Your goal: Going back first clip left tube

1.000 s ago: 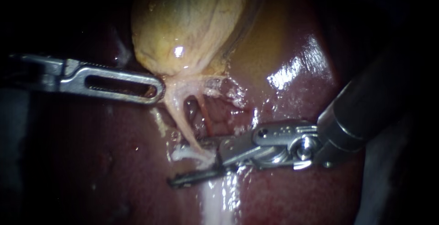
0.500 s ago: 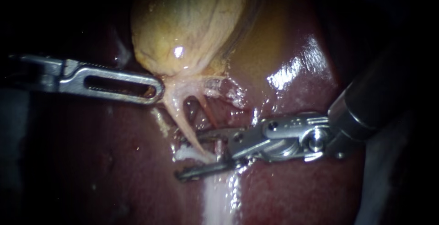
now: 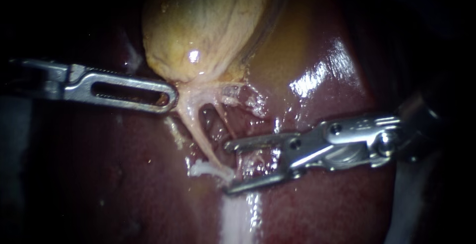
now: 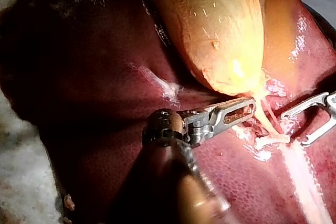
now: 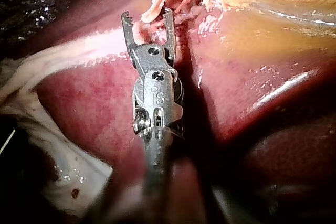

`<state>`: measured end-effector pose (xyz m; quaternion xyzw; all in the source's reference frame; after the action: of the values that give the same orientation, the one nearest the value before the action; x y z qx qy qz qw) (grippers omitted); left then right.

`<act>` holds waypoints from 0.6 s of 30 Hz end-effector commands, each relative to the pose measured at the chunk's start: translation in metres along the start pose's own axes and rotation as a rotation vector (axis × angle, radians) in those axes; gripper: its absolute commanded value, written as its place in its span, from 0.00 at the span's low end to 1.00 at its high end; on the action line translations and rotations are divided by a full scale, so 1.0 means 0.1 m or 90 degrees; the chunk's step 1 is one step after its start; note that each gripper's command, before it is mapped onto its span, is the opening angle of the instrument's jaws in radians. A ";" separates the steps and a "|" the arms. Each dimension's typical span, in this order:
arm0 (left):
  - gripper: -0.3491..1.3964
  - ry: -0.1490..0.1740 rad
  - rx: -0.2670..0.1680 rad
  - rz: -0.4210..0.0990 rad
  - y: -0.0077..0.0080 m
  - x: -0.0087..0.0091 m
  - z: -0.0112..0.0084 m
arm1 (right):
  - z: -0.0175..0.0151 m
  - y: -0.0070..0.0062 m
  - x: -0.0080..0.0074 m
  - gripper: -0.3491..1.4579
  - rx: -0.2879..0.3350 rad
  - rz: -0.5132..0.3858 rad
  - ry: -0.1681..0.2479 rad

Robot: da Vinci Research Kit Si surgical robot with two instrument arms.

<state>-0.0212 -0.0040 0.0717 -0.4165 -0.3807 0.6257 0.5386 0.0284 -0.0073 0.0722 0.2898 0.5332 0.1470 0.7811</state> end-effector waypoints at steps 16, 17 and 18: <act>0.00 0.000 0.000 0.001 -0.002 -0.001 0.002 | -0.080 0.009 0.027 0.47 -0.037 -0.038 0.003; 0.00 0.000 0.000 0.001 -0.003 -0.001 0.002 | -0.081 0.008 0.026 0.47 -0.036 -0.038 0.003; 0.00 0.001 0.001 0.001 -0.003 -0.001 0.003 | -0.082 0.008 0.026 0.47 -0.036 -0.042 0.003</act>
<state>-0.0214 -0.0041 0.0722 -0.4169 -0.3797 0.6262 0.5384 0.0220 -0.0028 0.0686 0.2496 0.5398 0.1371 0.7922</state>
